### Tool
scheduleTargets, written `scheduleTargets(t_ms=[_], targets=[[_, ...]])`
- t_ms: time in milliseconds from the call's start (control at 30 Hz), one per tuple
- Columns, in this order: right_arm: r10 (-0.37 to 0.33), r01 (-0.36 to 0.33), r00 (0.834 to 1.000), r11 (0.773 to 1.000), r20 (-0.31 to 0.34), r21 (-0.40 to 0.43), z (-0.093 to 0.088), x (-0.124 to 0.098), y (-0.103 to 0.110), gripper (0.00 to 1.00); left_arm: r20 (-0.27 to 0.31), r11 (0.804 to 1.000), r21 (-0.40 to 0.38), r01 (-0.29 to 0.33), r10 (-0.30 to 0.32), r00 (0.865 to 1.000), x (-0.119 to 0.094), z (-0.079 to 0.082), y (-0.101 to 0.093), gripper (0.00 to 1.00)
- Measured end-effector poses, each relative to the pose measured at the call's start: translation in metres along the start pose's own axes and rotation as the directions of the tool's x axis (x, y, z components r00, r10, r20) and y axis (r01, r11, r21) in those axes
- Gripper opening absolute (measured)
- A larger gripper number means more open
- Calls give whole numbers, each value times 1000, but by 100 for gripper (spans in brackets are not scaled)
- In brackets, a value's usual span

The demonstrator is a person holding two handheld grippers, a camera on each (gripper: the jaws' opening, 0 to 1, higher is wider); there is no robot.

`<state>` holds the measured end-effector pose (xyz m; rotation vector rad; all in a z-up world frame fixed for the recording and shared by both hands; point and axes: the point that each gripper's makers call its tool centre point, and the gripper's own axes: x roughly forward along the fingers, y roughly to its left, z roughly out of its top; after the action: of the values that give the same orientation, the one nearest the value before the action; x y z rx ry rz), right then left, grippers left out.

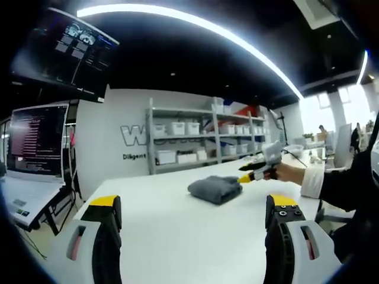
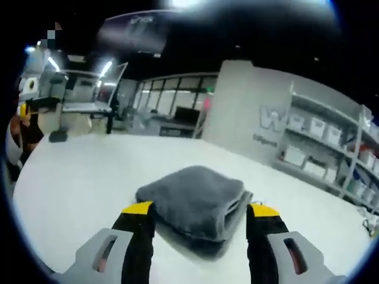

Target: Open the folded towel by lifting each exposed corner and separating the folded layers until the towel lies flat within the target outline without major curled edges

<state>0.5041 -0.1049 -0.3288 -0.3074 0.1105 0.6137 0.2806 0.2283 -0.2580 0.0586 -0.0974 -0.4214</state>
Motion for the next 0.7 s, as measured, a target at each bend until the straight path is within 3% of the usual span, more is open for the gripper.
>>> scheduleTargets(t_ms=[233,367,700], targets=[[-16,14,1000,996,23,92,-13,4,-3,50,-1,1000,-2,2,-2,1000,1,-2,-1,100],[-31,30,999,996,21,83,-17,4,-4,48,-2,1000,-4,11,-11,1000,3,-3,-3,100],[-57,51,998,987,30,155,-23,4,-13,42,0,1000,-8,10,-10,1000,1,-3,-2,100]])
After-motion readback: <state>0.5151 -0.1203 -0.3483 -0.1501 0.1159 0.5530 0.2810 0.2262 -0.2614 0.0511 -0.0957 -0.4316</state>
